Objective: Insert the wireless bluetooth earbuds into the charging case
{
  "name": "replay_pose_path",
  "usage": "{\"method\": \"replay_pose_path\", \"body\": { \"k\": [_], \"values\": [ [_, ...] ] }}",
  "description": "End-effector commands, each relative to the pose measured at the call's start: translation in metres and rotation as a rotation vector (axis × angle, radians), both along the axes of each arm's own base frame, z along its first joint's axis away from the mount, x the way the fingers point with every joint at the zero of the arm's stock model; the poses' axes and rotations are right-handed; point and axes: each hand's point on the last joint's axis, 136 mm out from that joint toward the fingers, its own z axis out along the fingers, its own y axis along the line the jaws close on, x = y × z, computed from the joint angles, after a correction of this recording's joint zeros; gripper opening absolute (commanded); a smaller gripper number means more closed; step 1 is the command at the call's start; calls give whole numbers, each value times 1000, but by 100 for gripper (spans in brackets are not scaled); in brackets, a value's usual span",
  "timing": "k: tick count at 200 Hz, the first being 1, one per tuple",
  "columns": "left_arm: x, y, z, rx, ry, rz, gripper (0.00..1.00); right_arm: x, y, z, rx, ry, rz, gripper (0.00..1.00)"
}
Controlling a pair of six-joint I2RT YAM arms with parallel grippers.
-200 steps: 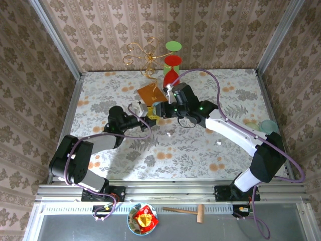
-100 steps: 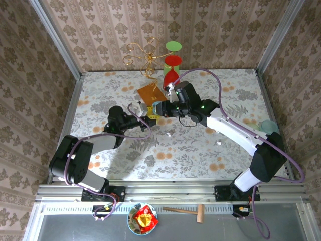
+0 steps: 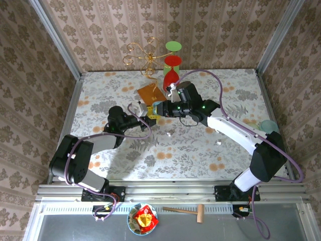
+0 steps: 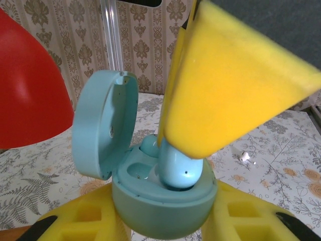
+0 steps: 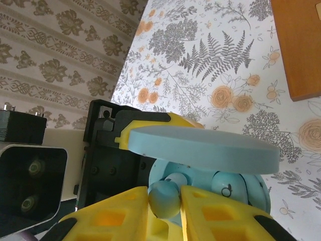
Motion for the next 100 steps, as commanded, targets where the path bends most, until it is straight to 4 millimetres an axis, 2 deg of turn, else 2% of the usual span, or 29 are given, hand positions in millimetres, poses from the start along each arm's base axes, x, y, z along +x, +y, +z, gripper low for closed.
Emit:
{"method": "replay_pose_path", "body": {
  "k": [1, 100],
  "values": [
    [-1, -1, 11, -25, -37, -25, 26, -5, 0, 13, 52, -3, 12, 23],
    [-4, -1, 11, -31, -45, -37, 26, 7, -6, 17, 162, 73, -28, 19]
  ]
}}
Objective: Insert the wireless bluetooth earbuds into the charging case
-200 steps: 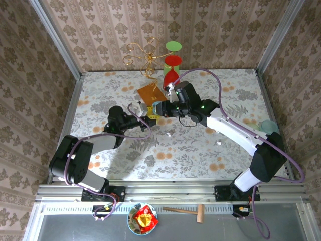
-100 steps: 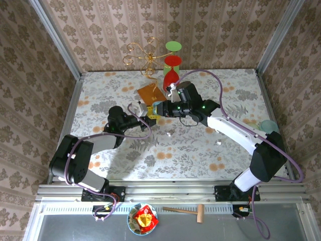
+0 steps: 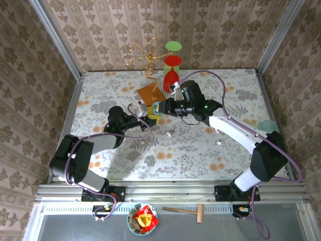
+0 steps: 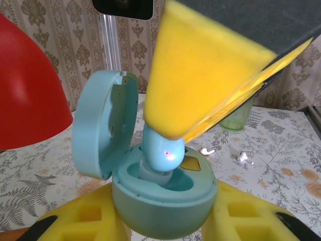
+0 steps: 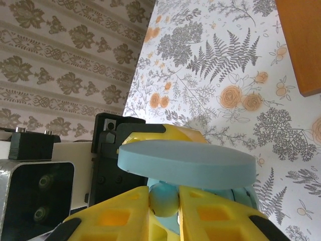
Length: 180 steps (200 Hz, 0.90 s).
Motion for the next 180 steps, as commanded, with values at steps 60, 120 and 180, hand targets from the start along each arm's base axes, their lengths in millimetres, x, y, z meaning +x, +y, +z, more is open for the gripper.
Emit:
{"method": "replay_pose_path", "body": {
  "k": [60, 120, 180],
  "values": [
    [-4, 0, 11, -38, -67, -35, 26, -3, 1, 21, 166, 48, 28, 19],
    [-2, 1, 12, -41, -70, -28, 26, -5, 4, 24, 195, 56, 51, 19],
    [1, 3, 13, -43, -72, -12, 26, -9, 1, 14, 162, 74, 48, 19]
  ]
}}
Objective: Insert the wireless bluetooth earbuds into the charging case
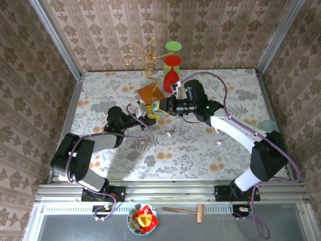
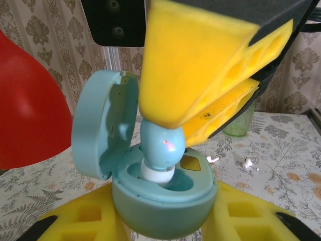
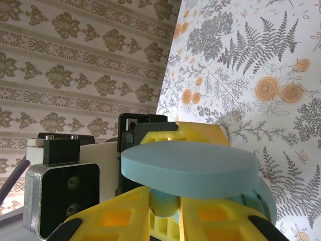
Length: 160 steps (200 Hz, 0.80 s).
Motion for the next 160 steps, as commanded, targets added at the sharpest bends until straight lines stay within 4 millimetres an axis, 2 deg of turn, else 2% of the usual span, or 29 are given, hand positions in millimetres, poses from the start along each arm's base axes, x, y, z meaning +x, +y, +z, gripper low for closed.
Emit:
{"method": "replay_pose_path", "body": {
  "k": [1, 120, 160],
  "values": [
    [0, 2, 5, -17, -15, -3, 26, -8, -2, 5, 10, -8, 20, 19],
    [3, 2, 3, -11, -19, 9, 25, -18, 3, 8, 25, 6, 52, 19],
    [4, 3, 6, -16, -21, 10, 25, -20, 2, 1, 9, 19, 50, 19]
  ]
}}
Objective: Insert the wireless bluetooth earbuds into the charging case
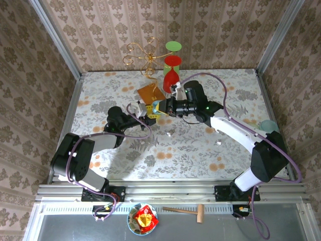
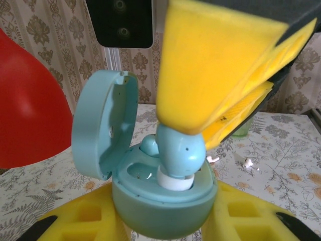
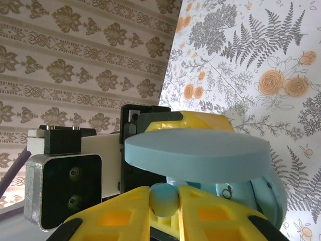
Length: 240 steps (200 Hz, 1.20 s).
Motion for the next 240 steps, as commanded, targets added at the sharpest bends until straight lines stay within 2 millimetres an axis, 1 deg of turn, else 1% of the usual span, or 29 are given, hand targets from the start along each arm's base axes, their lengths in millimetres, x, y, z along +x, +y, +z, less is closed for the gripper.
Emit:
{"method": "replay_pose_path", "body": {
  "k": [1, 36, 68, 77, 99, 140, 168, 190, 201, 212, 240],
  "values": [
    [3, 2, 7, -17, -23, 4, 26, -13, -1, 3, 8, 11, 29, 19],
    [1, 2, 9, -19, -28, -3, 25, -10, -3, -1, -21, 11, 10, 19],
    [0, 0, 10, -20, -31, -18, 26, -3, 0, 5, -23, -3, 0, 20],
    [-1, 0, 10, -21, -31, -19, 25, -1, 1, 8, -24, -11, 1, 24],
    [0, 0, 12, -22, -33, -20, 26, 3, 1, 8, -48, -16, -3, 31],
    [1, 0, 10, -22, -30, -19, 26, 7, -7, 17, -84, -69, -37, 45],
    [3, 0, 9, -23, -26, -14, 25, 5, -14, 22, -117, -117, -53, 48],
    [6, 1, 9, -23, -24, -4, 25, -4, -14, 29, -124, -165, -28, 51],
    [8, 1, 8, -24, -18, 3, 25, -10, -13, 29, -139, -186, -9, 51],
    [10, 2, 8, -24, -14, 17, 25, -15, -12, 26, -155, -191, 2, 48],
    [12, 2, 8, -24, -12, 25, 25, -22, -8, 17, -158, -175, 19, 32]
  ]
}}
